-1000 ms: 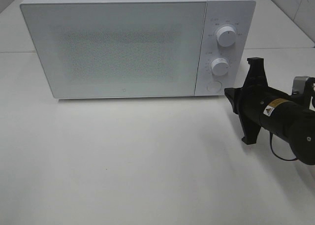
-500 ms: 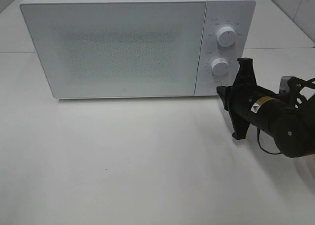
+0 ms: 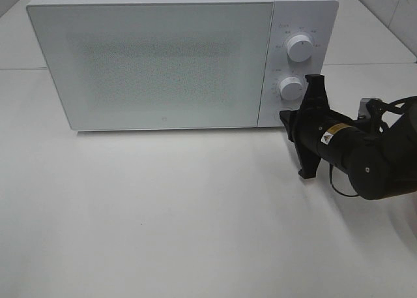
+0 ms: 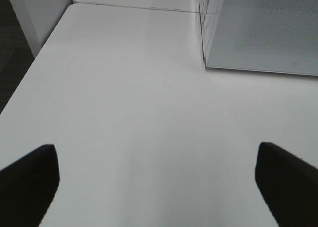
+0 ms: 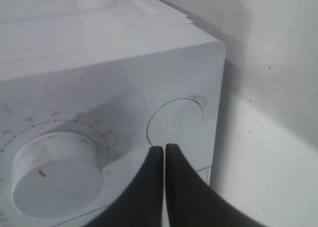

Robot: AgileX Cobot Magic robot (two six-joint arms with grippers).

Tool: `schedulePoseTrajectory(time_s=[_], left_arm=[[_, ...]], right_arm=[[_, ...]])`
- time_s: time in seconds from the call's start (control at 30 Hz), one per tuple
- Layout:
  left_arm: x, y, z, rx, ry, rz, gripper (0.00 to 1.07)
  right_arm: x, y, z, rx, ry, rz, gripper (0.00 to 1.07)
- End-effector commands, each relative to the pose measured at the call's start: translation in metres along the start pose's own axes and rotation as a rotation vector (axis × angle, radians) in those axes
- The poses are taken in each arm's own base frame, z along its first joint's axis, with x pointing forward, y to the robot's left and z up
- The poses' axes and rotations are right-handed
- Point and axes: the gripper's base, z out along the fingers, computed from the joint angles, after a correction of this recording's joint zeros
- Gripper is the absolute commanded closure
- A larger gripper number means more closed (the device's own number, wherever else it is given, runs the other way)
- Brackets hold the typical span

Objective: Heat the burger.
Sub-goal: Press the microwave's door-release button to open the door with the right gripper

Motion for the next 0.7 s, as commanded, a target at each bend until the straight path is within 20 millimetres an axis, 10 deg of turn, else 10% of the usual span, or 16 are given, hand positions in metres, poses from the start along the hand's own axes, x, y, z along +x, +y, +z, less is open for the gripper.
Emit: schedulePoseTrajectory(time_s=[0.03,0.7], left_arm=[[0.001,-0.001,-0.001,0.005,-0.011,-0.008,0.07],[0.001,-0.001,-0.001,0.005,-0.011,-0.008,0.07]], right_arm=[[0.002,0.006,0.005,-0.012,0.006,-0.007,1.06],[-0.006,-0.001,0.014,-0.059,-0.072,0.040,1.06]])
